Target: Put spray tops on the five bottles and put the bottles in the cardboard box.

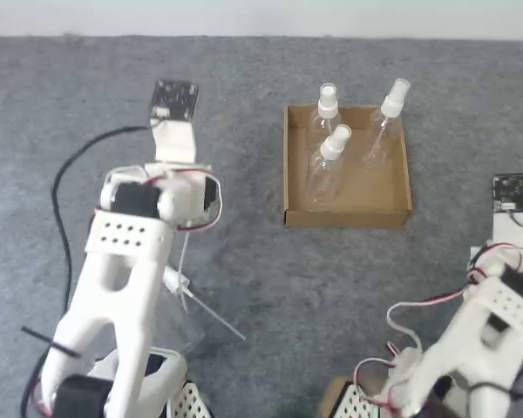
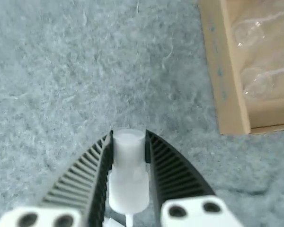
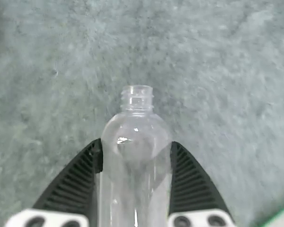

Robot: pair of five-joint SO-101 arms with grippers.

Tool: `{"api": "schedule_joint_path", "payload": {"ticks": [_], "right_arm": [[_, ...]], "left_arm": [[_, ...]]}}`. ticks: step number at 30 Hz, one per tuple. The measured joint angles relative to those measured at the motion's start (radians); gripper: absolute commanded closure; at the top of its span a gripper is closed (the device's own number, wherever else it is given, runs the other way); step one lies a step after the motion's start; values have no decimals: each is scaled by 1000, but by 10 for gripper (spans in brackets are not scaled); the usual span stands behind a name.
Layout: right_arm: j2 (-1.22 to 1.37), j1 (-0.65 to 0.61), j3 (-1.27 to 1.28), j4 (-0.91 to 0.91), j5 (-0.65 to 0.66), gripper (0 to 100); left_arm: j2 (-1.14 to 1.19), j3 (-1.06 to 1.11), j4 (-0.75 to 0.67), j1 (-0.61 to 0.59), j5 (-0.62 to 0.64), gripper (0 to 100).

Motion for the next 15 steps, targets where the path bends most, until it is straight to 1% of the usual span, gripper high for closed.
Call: {"api": "schedule_joint_path", "payload": {"ticks": [2,4,7,12,15], "right_arm": [[77,-9,-8,-43,-6,798],[140,-28,-9,-61,-6,738],[199,-52,-9,-71,-6,743],[207,-64,-32,-72,-6,745],[207,-64,-100,-15,-6,745]], "left_arm": [[-8,61,-48,0,0,988],[-9,87,-74,0,0,988],[-11,98,-86,0,0,988],[-11,98,-89,0,0,988],[-11,98,-89,0,0,988]]}}
